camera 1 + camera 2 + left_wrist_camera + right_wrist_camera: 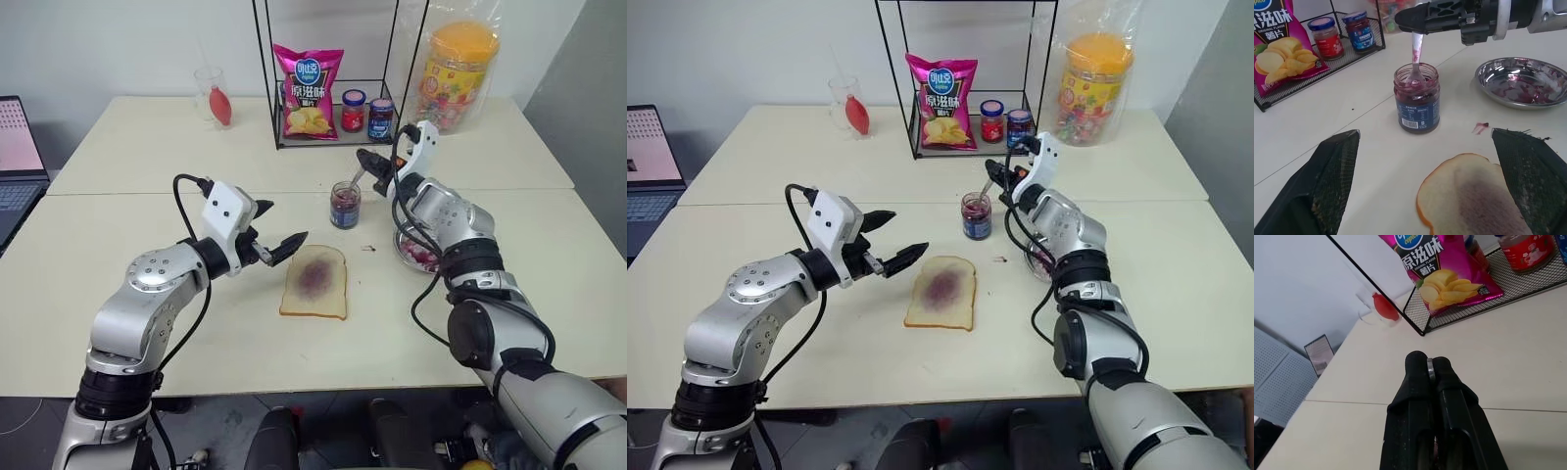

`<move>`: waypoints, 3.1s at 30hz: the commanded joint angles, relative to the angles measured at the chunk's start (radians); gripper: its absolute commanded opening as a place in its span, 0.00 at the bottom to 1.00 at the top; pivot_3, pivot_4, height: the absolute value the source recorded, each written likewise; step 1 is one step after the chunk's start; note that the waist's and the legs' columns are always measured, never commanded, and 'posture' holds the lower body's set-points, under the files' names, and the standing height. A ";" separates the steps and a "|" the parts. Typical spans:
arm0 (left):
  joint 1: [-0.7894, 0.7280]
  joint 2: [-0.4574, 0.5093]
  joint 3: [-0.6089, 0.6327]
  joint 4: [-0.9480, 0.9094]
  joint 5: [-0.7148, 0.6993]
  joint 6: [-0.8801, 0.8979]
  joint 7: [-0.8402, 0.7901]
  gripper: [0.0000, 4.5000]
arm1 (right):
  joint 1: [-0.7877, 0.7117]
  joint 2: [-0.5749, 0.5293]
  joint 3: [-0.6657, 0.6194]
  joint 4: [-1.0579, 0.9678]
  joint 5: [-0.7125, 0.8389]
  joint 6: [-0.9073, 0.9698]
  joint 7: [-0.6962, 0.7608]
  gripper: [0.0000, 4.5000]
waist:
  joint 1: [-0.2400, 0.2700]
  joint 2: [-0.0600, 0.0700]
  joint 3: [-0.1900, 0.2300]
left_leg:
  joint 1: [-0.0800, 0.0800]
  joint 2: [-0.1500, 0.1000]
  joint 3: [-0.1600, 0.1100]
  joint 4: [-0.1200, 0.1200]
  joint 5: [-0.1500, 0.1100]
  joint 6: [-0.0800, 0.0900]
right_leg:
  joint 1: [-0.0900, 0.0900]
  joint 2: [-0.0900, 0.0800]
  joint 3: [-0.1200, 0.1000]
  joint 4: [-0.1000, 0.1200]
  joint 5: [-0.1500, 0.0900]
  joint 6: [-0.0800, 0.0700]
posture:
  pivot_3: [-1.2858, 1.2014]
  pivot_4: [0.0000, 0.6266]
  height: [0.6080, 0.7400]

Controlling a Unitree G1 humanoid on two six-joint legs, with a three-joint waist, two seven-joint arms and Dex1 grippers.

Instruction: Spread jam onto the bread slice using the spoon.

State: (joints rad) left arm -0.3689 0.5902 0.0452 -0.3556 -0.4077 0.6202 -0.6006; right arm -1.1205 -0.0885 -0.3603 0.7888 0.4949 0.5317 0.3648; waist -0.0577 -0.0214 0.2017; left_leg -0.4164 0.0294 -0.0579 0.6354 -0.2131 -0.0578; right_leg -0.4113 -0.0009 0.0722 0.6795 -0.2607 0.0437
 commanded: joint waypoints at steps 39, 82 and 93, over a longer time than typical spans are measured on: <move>-0.054 -0.031 -0.001 0.033 0.033 -0.058 -0.005 1.00 | -0.054 -0.036 -0.174 0.023 0.182 0.086 -0.118 0.00 | 0.000 0.000 0.000 | 0.000 0.000 0.000 -0.002 0.000 0.000 | 0.000 0.000 0.000 -0.001 0.000 0.000 | 0.52 0.24 1.00; -0.034 -0.021 -0.005 0.013 0.029 -0.044 -0.010 1.00 | 0.113 0.008 0.280 -0.228 -0.185 -0.116 0.030 0.00 | 0.000 0.000 0.000 | 0.000 0.000 0.000 -0.005 0.000 0.000 | -0.003 0.000 0.000 0.000 0.000 0.000 | 0.52 0.24 1.00; -0.025 -0.020 -0.007 0.016 0.033 -0.051 -0.024 1.00 | 0.088 0.041 0.118 -0.192 -0.047 0.024 -0.030 0.00 | 0.000 0.000 0.000 | 0.000 0.000 0.000 -0.005 0.000 0.000 | -0.003 0.000 0.000 0.000 0.000 0.000 | 0.52 0.24 1.00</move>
State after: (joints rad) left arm -0.3942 0.5639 0.0324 -0.3062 -0.3752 0.5814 -0.6218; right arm -1.0000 -0.0561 -0.2101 0.6153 0.4071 0.5380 0.3432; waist -0.0576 -0.0213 0.2017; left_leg -0.4167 0.0296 -0.0575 0.6306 -0.2130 -0.0579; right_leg -0.4142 -0.0008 0.0724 0.6796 -0.2607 0.0435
